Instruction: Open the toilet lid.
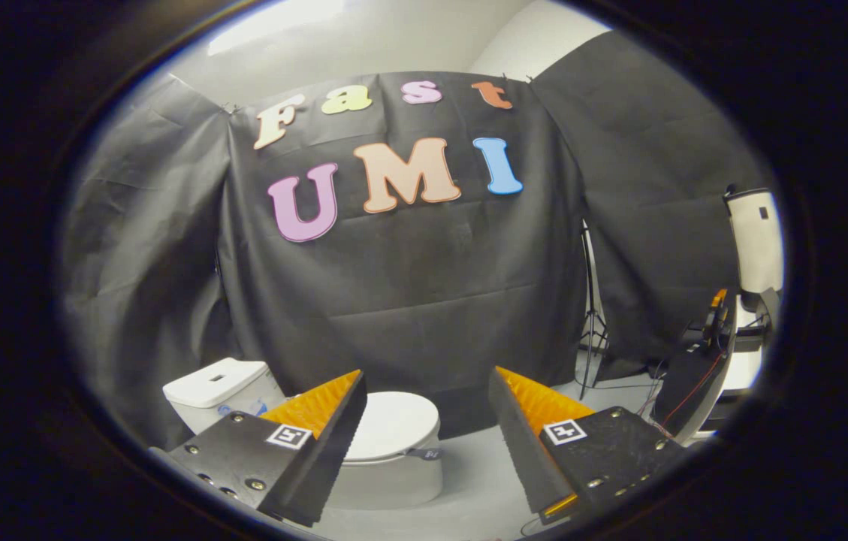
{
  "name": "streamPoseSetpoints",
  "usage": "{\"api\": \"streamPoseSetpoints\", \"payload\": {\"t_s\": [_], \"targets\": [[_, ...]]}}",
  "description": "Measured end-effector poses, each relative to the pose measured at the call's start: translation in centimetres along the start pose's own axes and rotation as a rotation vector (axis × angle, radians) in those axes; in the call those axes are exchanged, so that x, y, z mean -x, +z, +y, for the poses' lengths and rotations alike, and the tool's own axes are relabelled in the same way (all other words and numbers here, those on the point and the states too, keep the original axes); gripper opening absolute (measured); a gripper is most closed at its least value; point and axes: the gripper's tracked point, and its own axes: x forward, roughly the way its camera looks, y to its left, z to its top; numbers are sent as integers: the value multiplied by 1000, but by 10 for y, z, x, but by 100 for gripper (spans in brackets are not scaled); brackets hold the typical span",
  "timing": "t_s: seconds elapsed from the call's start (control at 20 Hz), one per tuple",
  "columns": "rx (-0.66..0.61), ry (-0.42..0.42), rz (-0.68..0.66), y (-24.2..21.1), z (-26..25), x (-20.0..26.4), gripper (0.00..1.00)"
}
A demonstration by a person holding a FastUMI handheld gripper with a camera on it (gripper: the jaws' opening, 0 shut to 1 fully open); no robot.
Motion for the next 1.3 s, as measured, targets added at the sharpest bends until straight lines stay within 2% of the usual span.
{"api": "streamPoseSetpoints", "payload": {"t_s": [0.55, 0.75, 0.9, 1.0, 1.15, 1.3], "targets": [[-25, -34, 15, -6, -11, -2, 96], [-61, -100, 52, -17, -30, -9, 96], [-124, -160, 98, -34, -46, -17, 96], [-202, -143, 82, -39, -45, -27, 96], [-320, -110, 13, -47, -44, -56, 91], [-412, -97, 19, -80, -36, -83, 91]]}}
